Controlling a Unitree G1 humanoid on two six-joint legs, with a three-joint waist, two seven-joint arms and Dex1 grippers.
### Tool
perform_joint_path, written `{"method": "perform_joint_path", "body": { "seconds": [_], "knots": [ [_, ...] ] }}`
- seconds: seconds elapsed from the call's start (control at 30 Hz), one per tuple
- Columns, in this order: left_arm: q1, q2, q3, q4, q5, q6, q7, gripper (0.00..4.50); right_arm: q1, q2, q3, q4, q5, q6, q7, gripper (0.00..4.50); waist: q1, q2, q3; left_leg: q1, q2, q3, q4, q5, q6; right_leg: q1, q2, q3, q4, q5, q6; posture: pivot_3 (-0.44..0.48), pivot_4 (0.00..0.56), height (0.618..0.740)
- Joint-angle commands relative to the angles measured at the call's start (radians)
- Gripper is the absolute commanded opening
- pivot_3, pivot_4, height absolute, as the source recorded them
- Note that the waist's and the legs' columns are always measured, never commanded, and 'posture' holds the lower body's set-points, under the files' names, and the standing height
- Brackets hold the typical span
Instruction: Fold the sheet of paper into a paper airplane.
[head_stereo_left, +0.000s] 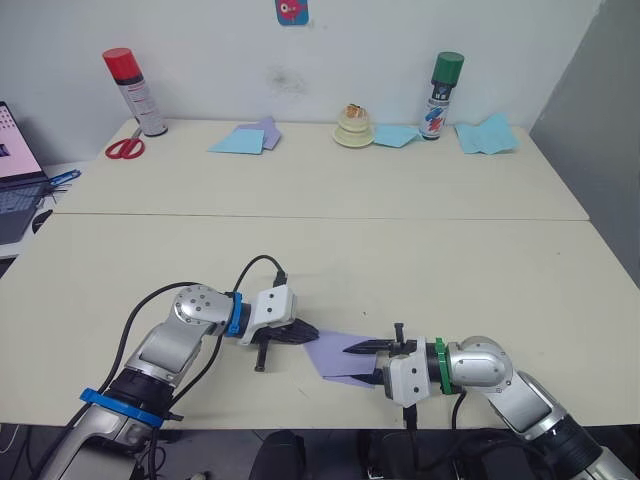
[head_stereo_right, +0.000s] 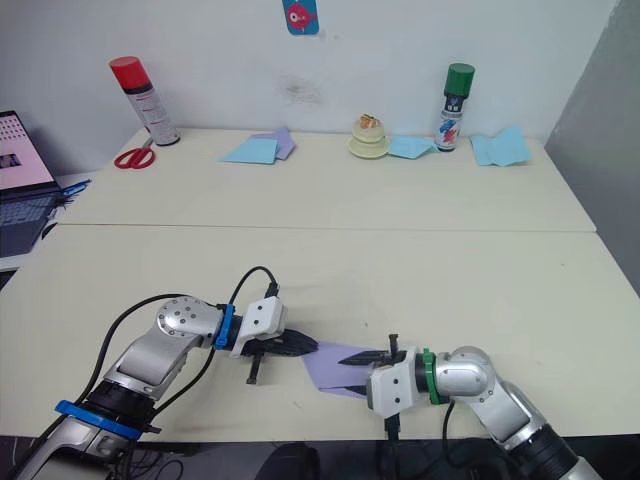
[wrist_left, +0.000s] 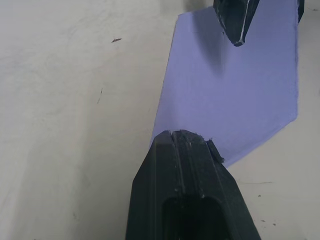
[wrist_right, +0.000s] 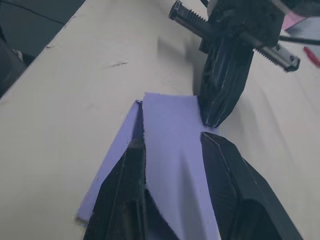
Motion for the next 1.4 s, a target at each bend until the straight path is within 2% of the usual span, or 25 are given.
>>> {"method": "perform_joint_path", "body": {
  "seconds": [0.03,0.3,0.4,0.5,0.73,1.03,1.4],
  "knots": [
    [0.022,0.002,-0.028,0.034,0.036,0.031,0.001,0.00,-0.016,0.014,0.004,0.026,-0.036,-0.082,-0.047,1.64,0.000,0.000,0.000,0.000,0.000,0.000,0.000,0.000,0.000,0.000,0.000,0.000,0.000,0.000,0.000,0.000,0.150,0.725],
    [0.023,0.001,-0.026,0.031,0.034,0.044,0.002,0.00,-0.026,0.043,0.028,0.073,-0.046,-0.114,-0.055,1.64,0.000,0.000,0.000,0.000,0.000,0.000,0.000,0.000,0.000,0.000,0.000,0.000,0.000,0.000,0.000,0.000,0.150,0.725],
    [0.027,0.004,-0.024,0.029,0.035,0.050,0.003,0.00,-0.021,0.050,0.026,0.080,-0.026,-0.092,-0.046,1.02,0.000,0.000,0.000,0.000,0.000,0.000,0.000,0.000,0.000,0.000,0.000,0.000,0.000,0.000,0.000,0.000,0.150,0.725],
    [0.036,0.010,-0.023,0.029,0.037,0.051,0.002,0.00,-0.011,0.058,0.016,0.079,0.010,-0.057,-0.034,0.05,0.000,0.000,-0.001,0.000,0.000,0.000,0.000,0.000,0.000,0.000,0.000,0.000,0.000,0.000,0.000,0.000,0.150,0.725],
    [0.047,0.018,-0.017,0.061,0.048,0.046,0.008,0.00,0.014,0.078,-0.022,0.033,0.145,0.063,-0.015,0.05,0.000,0.000,-0.001,0.001,0.001,0.000,0.000,0.000,0.000,0.000,0.000,0.001,0.001,0.000,0.000,0.000,0.150,0.725],
    [0.050,0.035,-0.012,0.105,0.060,0.020,0.003,0.00,0.042,0.121,-0.083,-0.087,0.330,0.401,-0.024,0.05,-0.001,0.001,-0.002,0.003,0.001,-0.001,0.000,0.000,0.000,0.001,0.000,0.002,0.002,-0.001,-0.002,0.000,0.150,0.725],
    [0.060,0.054,-0.001,0.119,0.063,-0.005,0.000,0.00,0.035,0.145,-0.106,-0.159,0.391,0.707,-0.065,0.05,-0.003,0.002,-0.003,0.004,0.001,-0.001,-0.001,0.000,0.000,0.001,0.000,0.001,0.002,-0.002,-0.004,0.000,0.150,0.725]
  ]
}}
